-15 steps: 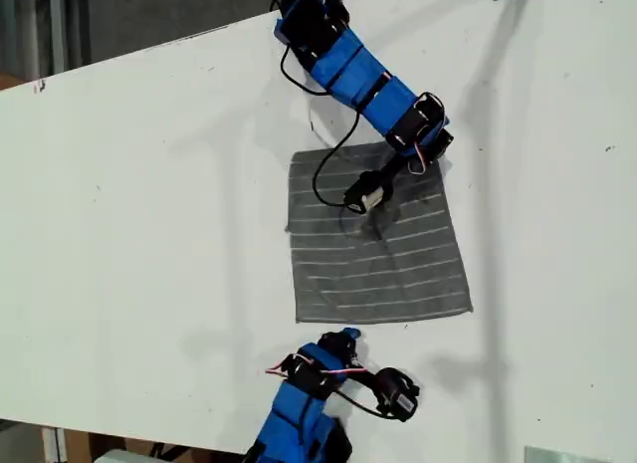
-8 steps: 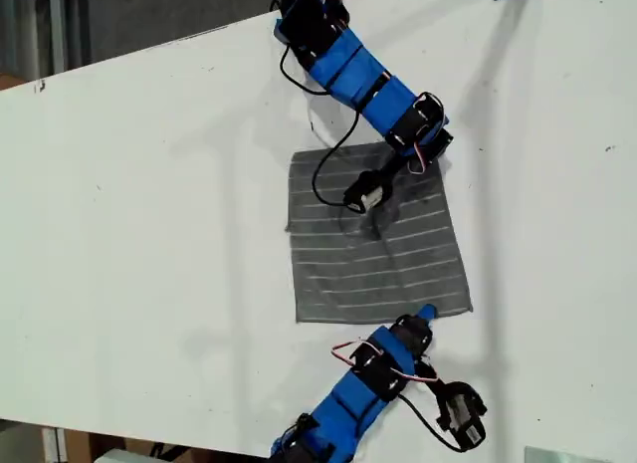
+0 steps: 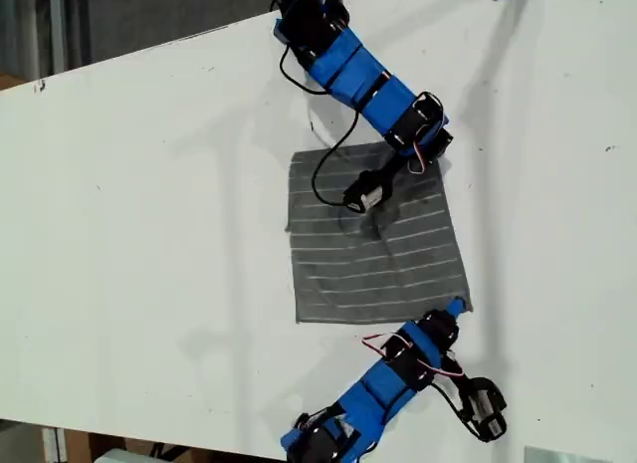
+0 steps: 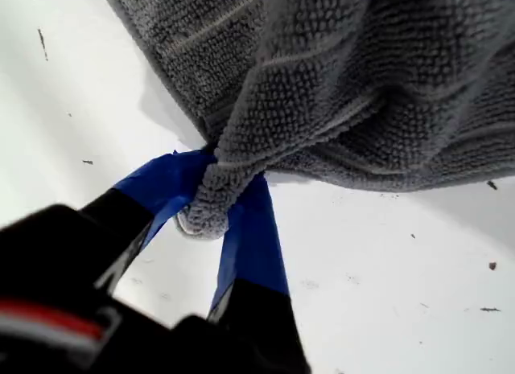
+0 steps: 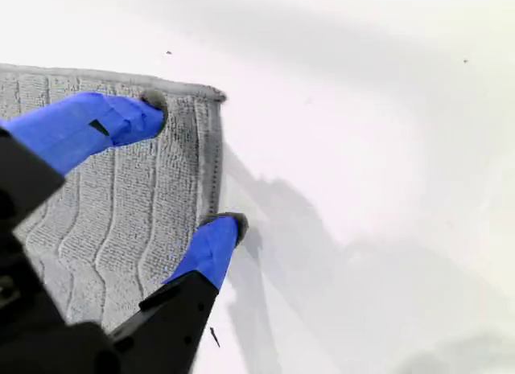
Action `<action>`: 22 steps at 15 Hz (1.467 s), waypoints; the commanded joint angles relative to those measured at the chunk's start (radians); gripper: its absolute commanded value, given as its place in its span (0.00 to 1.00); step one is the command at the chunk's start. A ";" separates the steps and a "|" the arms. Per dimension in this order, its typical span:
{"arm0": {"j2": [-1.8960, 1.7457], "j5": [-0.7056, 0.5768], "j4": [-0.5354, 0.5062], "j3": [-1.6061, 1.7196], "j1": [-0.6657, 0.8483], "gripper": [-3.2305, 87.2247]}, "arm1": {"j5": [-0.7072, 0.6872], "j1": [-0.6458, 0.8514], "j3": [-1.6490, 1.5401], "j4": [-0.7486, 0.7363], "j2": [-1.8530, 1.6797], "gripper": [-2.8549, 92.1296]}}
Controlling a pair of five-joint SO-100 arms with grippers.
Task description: Grasp corners of a square towel and fold twice.
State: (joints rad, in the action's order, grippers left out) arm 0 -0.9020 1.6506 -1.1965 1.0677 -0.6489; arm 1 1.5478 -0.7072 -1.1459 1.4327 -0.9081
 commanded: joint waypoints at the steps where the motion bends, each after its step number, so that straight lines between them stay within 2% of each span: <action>1: 0.000 0.026 -0.015 -0.054 -0.008 0.32 | 0.008 0.011 -0.009 -0.008 -0.002 0.03; 4: 0.051 0.000 -0.008 -0.129 -0.008 0.32 | 0.003 0.014 -0.009 -0.009 -0.003 0.03; 8: 0.115 -0.034 0.114 -0.170 -0.002 0.31 | 0.003 0.014 -0.009 -0.014 0.000 0.03; 10: 0.150 -0.037 0.138 -0.184 0.005 0.23 | 0.006 0.011 -0.009 -0.015 0.000 0.03; 11: 0.152 -0.034 0.137 -0.184 0.006 0.11 | 0.006 0.009 -0.009 -0.014 0.000 0.03; 12: 0.149 -0.026 0.120 -0.184 0.006 0.03 | 0.008 0.009 -0.009 -0.012 0.000 0.03; 17: 0.123 0.008 0.003 -0.189 0.017 0.03 | 0.008 0.009 -0.009 -0.006 -0.006 0.03; 19: 0.055 -0.020 -0.035 -0.202 0.020 0.03 | 0.009 0.005 0.017 0.038 -0.057 0.03; 22: -0.043 -0.133 0.011 -0.206 0.040 0.03 | -0.005 -0.012 0.087 0.109 -0.158 0.03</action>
State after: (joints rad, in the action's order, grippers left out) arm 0 -0.8345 1.5693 -1.2164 0.8928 -0.6289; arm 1 1.5493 -0.7041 -1.1213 1.5125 -0.9557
